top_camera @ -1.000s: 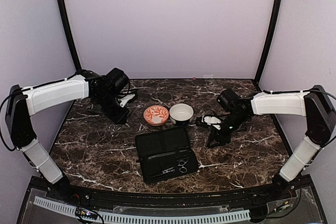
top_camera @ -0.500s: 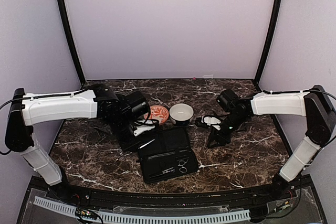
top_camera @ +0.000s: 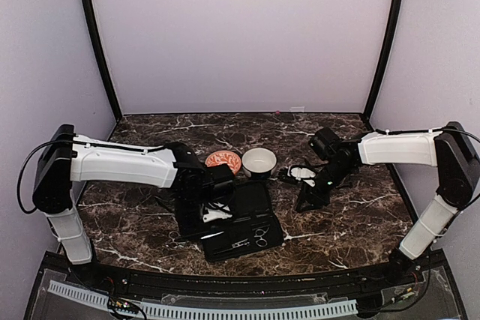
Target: Sort the hair-cutting tools
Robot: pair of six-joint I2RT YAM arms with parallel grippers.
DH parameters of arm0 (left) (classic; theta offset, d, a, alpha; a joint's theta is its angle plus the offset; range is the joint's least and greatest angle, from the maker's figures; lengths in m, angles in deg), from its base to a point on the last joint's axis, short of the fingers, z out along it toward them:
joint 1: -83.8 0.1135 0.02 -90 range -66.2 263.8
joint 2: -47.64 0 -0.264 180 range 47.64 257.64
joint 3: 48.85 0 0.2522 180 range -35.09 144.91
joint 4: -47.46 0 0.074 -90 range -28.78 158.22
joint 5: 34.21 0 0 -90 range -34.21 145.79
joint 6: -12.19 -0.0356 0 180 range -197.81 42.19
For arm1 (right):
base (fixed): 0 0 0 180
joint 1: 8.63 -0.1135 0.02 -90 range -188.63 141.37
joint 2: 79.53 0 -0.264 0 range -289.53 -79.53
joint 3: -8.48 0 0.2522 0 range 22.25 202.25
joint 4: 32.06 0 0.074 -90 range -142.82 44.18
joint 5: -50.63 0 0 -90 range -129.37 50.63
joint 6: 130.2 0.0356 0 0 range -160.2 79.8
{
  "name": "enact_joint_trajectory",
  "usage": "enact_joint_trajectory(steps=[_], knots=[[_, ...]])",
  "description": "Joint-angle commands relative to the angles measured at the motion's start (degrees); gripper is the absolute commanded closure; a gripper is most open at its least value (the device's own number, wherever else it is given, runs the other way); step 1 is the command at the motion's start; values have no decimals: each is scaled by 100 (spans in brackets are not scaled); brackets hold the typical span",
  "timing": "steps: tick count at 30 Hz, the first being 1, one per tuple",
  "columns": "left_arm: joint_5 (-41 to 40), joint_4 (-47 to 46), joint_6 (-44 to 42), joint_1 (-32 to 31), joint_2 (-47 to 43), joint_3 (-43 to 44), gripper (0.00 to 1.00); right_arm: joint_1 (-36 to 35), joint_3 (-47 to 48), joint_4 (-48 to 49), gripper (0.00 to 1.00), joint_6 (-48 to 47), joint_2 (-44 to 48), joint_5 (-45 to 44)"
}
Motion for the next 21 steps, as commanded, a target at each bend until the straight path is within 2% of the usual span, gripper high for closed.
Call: enact_joint_trajectory(steps=[1, 21], knots=[[176, 166, -129, -69, 94, 233, 100, -44, 139, -34, 67, -41, 13, 23], [237, -409, -333, -97, 494, 113, 100, -53, 130, -57, 67, -33, -49, -20]])
